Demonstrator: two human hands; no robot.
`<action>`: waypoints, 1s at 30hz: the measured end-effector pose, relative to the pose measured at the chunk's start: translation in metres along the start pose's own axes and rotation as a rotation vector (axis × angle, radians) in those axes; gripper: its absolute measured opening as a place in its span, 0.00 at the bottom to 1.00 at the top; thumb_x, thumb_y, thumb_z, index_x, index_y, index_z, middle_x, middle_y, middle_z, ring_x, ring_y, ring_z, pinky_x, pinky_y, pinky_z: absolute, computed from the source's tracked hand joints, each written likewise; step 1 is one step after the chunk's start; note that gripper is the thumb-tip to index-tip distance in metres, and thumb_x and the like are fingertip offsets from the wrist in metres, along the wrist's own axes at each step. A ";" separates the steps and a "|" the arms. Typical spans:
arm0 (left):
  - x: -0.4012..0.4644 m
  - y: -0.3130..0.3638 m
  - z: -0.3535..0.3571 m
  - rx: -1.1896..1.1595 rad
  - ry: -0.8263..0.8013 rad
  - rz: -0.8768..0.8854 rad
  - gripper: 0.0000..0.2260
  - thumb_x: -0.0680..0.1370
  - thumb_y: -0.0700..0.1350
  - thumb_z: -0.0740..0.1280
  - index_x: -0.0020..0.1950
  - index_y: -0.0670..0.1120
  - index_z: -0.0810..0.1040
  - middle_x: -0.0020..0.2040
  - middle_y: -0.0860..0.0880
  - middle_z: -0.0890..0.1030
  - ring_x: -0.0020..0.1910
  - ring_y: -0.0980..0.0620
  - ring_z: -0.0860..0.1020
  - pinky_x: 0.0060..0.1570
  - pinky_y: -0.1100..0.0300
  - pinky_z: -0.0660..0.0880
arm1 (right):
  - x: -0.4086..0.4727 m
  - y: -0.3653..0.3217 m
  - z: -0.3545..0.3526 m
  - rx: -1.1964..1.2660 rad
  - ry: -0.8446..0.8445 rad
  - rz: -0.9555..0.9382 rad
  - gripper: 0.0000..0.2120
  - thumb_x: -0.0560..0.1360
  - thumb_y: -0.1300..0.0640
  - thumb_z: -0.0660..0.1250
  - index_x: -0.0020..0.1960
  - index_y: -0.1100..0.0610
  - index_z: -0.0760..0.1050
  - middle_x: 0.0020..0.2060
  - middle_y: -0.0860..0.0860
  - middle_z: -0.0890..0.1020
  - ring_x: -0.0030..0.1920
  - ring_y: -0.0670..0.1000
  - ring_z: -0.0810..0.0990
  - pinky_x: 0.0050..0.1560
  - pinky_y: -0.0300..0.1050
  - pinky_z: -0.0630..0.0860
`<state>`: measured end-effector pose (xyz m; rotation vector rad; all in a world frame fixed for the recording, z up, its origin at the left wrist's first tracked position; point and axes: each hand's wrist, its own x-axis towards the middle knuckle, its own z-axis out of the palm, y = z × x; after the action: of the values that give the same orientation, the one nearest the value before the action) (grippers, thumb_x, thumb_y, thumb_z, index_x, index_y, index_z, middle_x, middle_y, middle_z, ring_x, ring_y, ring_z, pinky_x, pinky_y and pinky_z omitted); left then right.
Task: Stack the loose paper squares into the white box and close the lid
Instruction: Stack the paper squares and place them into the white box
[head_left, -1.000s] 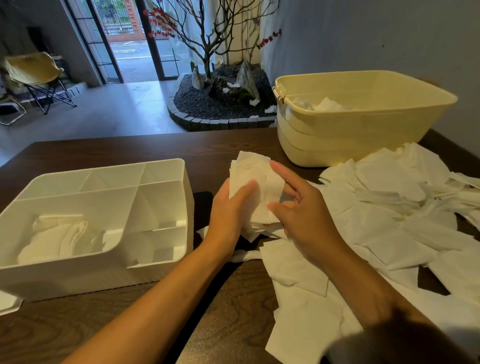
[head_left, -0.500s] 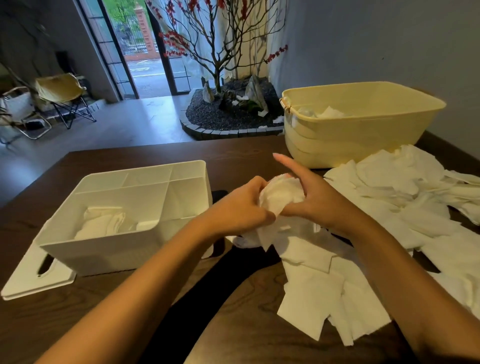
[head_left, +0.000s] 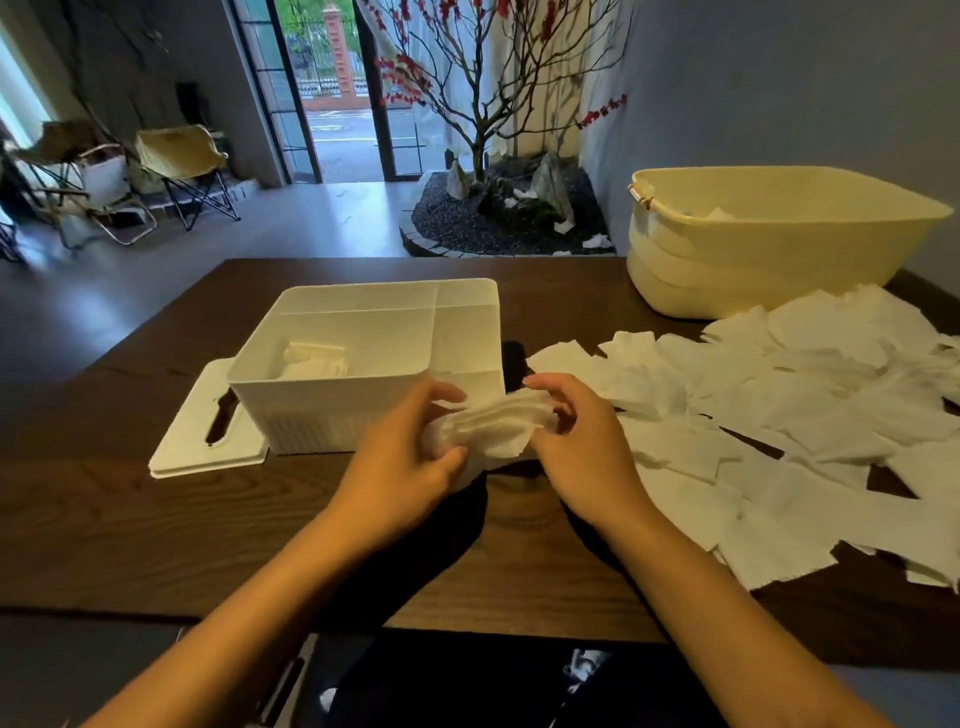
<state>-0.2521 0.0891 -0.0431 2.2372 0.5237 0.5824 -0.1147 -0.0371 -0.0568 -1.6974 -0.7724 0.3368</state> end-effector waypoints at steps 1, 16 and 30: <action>-0.006 -0.007 0.002 -0.048 0.053 -0.001 0.18 0.76 0.39 0.72 0.62 0.55 0.73 0.54 0.57 0.81 0.52 0.62 0.80 0.51 0.63 0.78 | -0.005 -0.001 0.009 0.012 0.038 0.015 0.20 0.77 0.66 0.66 0.62 0.44 0.75 0.55 0.42 0.80 0.55 0.42 0.78 0.43 0.27 0.75; -0.011 -0.006 0.025 -0.651 0.307 -0.218 0.16 0.76 0.30 0.63 0.55 0.50 0.74 0.53 0.45 0.80 0.51 0.46 0.82 0.47 0.53 0.82 | -0.021 -0.013 0.041 0.205 0.073 0.104 0.27 0.74 0.72 0.61 0.64 0.46 0.71 0.57 0.47 0.78 0.56 0.49 0.79 0.52 0.45 0.83; -0.010 0.000 0.024 -0.654 0.311 -0.253 0.14 0.75 0.29 0.64 0.55 0.45 0.75 0.51 0.43 0.80 0.49 0.45 0.81 0.46 0.53 0.81 | -0.020 -0.023 0.041 0.267 0.058 0.142 0.24 0.74 0.74 0.60 0.60 0.50 0.73 0.51 0.49 0.77 0.50 0.48 0.79 0.40 0.34 0.79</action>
<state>-0.2468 0.0706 -0.0604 1.4478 0.6480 0.8325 -0.1614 -0.0172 -0.0497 -1.5052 -0.5391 0.4663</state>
